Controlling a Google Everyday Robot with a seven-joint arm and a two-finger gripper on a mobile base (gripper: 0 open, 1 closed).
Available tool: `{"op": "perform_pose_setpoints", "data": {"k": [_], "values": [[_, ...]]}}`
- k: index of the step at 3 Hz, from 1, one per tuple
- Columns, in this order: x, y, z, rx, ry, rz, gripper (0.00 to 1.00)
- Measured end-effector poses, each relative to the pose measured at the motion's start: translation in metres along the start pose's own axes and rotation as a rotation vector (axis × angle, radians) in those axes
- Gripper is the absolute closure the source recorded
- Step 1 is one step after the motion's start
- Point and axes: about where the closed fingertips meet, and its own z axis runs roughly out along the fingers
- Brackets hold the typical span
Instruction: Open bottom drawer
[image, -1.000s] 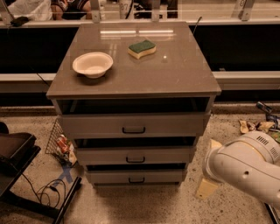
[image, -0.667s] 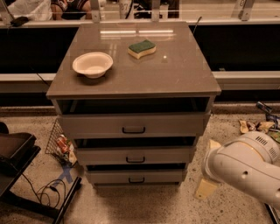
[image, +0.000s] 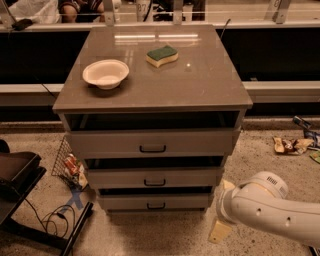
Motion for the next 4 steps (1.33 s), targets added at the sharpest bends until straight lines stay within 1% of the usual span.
{"op": "perform_pose_setpoints", "data": {"k": [1,2,3,4], "values": [[0.011,0.009,0.054,-0.018,-0.037,-0.019,0.0],[0.021,0.012,0.116,-0.036,-0.06,-0.054,0.0],[0.02,0.019,0.153,-0.042,-0.064,-0.103,0.0],[0.019,0.02,0.161,-0.027,-0.064,-0.168,0.0]]}}
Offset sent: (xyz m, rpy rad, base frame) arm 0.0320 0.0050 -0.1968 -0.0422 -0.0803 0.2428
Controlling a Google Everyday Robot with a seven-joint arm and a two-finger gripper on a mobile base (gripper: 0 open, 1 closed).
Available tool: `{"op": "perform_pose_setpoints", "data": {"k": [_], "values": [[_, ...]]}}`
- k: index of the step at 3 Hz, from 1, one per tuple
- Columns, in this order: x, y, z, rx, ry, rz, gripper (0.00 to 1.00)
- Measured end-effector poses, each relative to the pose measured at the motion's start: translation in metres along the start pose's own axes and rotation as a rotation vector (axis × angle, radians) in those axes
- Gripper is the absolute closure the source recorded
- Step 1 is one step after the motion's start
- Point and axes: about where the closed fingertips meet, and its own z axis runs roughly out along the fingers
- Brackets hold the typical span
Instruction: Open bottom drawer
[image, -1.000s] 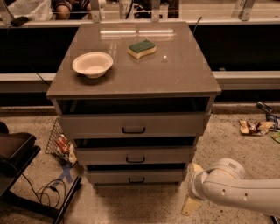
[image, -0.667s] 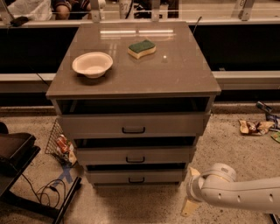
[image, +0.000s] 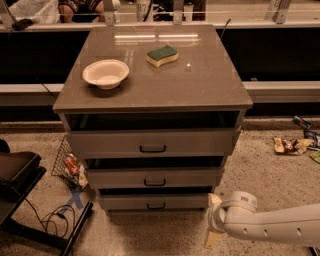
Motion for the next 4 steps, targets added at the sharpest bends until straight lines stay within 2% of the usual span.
{"op": "perform_pose_setpoints", "data": {"k": [1,2,3,4], "values": [[-0.027,0.012,0.025,-0.018,0.003,-0.022,0.0],[-0.065,0.037,0.075,-0.045,0.031,-0.069,0.0],[-0.089,0.058,0.135,-0.075,0.039,-0.111,0.0],[-0.107,0.07,0.189,-0.102,0.036,-0.114,0.0]]}}
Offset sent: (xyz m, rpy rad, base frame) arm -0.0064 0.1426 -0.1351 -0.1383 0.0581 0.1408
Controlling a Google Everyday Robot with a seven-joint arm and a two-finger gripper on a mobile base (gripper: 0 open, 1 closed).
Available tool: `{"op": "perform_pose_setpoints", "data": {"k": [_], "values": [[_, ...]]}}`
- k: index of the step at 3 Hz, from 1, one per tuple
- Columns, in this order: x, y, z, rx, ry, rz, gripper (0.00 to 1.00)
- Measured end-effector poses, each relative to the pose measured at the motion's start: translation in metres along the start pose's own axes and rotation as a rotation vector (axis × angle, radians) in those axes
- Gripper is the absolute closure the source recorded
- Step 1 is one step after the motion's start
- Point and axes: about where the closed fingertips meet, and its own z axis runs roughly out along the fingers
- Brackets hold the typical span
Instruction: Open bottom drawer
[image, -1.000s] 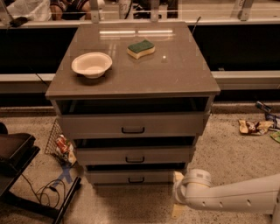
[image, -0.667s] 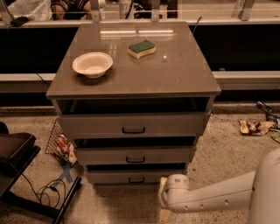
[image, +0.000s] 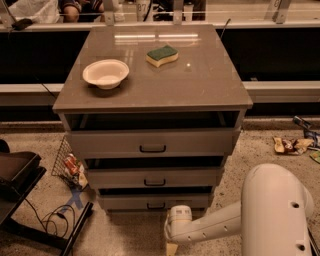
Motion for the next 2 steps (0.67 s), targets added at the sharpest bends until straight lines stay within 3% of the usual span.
{"op": "perform_pose_setpoints", "data": {"k": [1,2], "values": [[0.0,0.0,0.0,0.0,0.0,0.0,0.0],[-0.019,-0.019,0.026,0.01,0.006,-0.048,0.0]]}}
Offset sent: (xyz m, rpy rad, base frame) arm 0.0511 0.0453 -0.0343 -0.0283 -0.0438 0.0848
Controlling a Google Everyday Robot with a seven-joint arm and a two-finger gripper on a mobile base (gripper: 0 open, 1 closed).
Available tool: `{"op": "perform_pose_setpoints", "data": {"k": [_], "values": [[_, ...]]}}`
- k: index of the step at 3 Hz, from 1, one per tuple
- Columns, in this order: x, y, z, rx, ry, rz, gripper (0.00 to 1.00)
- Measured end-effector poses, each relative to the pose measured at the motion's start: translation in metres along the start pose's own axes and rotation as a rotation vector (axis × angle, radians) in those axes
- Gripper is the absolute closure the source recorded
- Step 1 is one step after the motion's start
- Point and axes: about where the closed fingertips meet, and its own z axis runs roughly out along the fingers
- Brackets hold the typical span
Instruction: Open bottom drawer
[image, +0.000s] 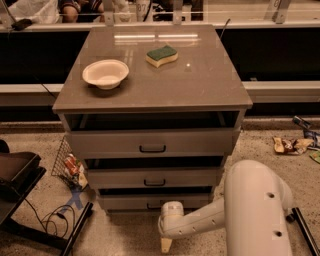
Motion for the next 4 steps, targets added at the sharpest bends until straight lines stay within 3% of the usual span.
{"op": "perform_pose_setpoints", "data": {"k": [2,4], "values": [[-0.02,-0.031,0.038,-0.008,0.016,-0.076,0.0],[-0.016,-0.036,0.076,-0.06,0.039,-0.093,0.0]]}}
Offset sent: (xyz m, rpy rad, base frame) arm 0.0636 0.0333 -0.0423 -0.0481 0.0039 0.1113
